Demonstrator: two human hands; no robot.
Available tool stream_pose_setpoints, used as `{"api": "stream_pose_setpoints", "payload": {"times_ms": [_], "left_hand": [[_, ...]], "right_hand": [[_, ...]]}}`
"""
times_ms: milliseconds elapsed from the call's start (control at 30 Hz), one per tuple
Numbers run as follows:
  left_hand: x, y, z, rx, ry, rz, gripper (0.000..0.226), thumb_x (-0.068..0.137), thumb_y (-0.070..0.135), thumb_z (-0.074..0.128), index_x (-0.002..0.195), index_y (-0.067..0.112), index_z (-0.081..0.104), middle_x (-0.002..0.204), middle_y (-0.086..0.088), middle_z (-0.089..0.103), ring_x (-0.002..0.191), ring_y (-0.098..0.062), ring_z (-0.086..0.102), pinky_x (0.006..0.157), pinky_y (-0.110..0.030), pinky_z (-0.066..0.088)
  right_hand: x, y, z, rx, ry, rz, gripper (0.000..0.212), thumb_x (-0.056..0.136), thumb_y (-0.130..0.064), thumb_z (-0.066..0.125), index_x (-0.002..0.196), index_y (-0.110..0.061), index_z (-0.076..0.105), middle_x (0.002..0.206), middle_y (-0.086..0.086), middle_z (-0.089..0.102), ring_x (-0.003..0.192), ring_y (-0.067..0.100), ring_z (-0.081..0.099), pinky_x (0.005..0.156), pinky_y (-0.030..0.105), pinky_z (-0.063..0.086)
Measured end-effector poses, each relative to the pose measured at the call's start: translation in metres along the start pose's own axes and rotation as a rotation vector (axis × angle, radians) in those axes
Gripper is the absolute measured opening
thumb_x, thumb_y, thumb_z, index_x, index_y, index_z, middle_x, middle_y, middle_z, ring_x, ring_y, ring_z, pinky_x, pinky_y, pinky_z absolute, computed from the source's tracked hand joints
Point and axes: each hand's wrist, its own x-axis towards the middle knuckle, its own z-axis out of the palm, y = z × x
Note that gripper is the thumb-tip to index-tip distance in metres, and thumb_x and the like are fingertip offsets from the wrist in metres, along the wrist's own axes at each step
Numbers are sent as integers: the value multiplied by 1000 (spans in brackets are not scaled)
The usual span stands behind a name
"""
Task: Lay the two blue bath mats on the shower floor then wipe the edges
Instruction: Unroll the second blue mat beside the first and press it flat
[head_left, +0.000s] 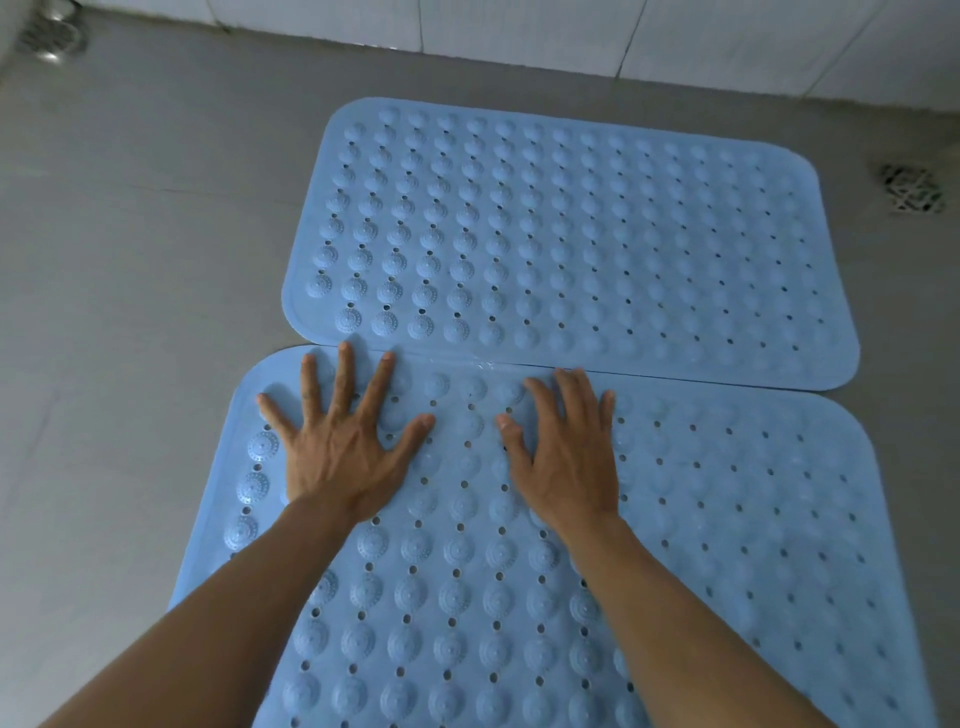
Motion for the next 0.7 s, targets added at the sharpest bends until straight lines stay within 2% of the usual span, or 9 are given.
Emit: {"api": "stream_pose_setpoints", "payload": {"times_ms": [67,167,233,300,400,467,533,600,700], "left_hand": [[0,1,0,18,-6,-6,82,83,87,-1,155,48,-10,168,5,-12,153,-29,-16,113,-72,-6],[1,0,0,11,0,1,82,85,86,0,156,46,-7,168,4,-9,153,-26,-16,116,-69,-7],[0,0,2,-19,18,48,78,89,81,4,158,44,-2,168,3,-4,155,-26,-9,118,-67,-3],[0,0,3,-16,30,124,69,94,75,5,157,46,0,169,2,1,155,-26,-2,118,-67,1],[2,1,4,25,20,158,61,96,70,3,153,54,-6,169,3,2,155,-26,-2,117,-68,-1],[2,2,4,33,21,159,60,96,70,4,153,54,-8,169,4,-1,155,-26,-4,117,-68,-2],[1,2,4,34,18,147,60,97,69,4,153,53,-9,168,4,-5,155,-25,-8,117,-68,-3],[0,6,2,58,-14,139,60,99,66,5,154,50,-10,168,3,-9,154,-25,-12,116,-69,-5],[-4,20,-4,58,-32,109,60,102,55,14,159,40,1,168,-5,-5,154,-29,-9,117,-69,-3]], "right_hand": [[-4,3,-1,-46,-54,-27,64,101,-57,29,150,-17,41,159,12,34,151,28,22,124,55,10],[-7,10,-2,-60,-177,-63,70,101,-60,16,160,-21,14,168,7,6,155,20,-3,124,49,-7],[-7,11,-5,-72,-202,-72,71,101,-59,14,160,-21,11,168,7,0,155,21,-6,124,51,-6],[-4,9,-8,-83,-197,-55,72,100,-58,18,161,-20,13,169,7,1,154,25,3,123,54,2],[7,5,-14,-204,-174,-66,78,93,-59,24,160,-20,17,166,4,19,139,31,29,113,57,24],[15,4,-20,-243,-198,-71,80,90,-60,19,159,-19,20,164,2,22,133,30,33,107,57,27],[18,7,-21,-237,-212,-90,79,91,-61,18,159,-21,19,165,1,20,135,29,31,109,56,26],[14,16,-25,-180,-243,-122,78,94,-63,23,160,-22,15,166,-1,14,142,27,24,115,54,19],[3,39,-30,1,-314,-199,77,101,-56,36,161,-19,3,169,1,-3,154,19,-1,125,47,3]]}}
